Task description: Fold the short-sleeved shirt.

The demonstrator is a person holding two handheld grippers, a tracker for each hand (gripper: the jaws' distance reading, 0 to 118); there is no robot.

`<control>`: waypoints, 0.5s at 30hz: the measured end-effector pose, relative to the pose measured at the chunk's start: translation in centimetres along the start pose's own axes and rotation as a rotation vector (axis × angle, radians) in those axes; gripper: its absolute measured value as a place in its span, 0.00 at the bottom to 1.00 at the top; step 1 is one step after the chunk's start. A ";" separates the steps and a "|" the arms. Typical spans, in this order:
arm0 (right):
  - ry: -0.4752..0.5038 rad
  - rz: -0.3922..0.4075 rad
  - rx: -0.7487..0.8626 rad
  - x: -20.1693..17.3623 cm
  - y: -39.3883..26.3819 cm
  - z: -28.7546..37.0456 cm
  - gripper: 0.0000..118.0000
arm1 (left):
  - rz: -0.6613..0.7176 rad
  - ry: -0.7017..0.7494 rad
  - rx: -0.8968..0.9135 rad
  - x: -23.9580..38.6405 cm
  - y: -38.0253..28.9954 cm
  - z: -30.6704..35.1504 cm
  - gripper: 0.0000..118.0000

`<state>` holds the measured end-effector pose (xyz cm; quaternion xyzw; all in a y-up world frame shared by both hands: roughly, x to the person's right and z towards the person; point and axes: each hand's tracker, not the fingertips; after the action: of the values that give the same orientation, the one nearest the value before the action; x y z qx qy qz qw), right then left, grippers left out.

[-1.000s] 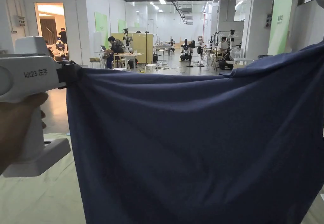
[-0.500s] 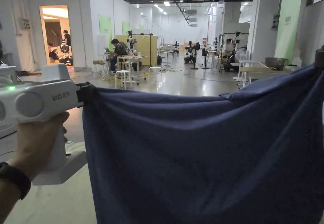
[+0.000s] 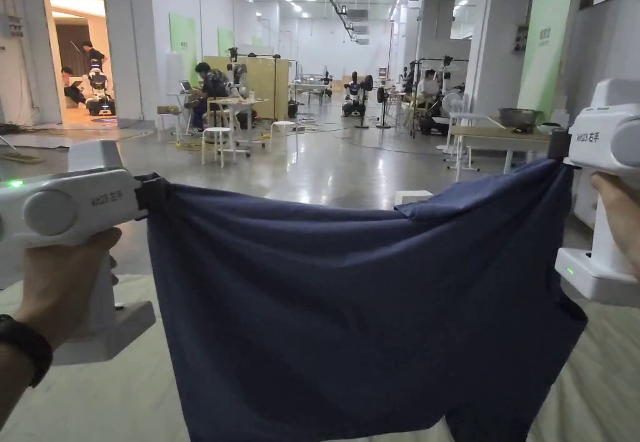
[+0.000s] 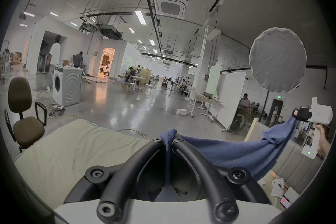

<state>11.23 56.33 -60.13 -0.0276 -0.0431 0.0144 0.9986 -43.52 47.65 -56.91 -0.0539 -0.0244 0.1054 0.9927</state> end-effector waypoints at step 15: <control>0.125 -0.042 -0.182 3.1 -14.8 9.7 0.06 | 0.039 -0.130 -0.136 -1.6 -14.7 10.0 0.04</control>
<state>13.88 42.14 -49.39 -0.1181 0.0175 -0.0125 0.9928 -42.65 34.03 -45.39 -0.1148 -0.0947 0.1259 0.9808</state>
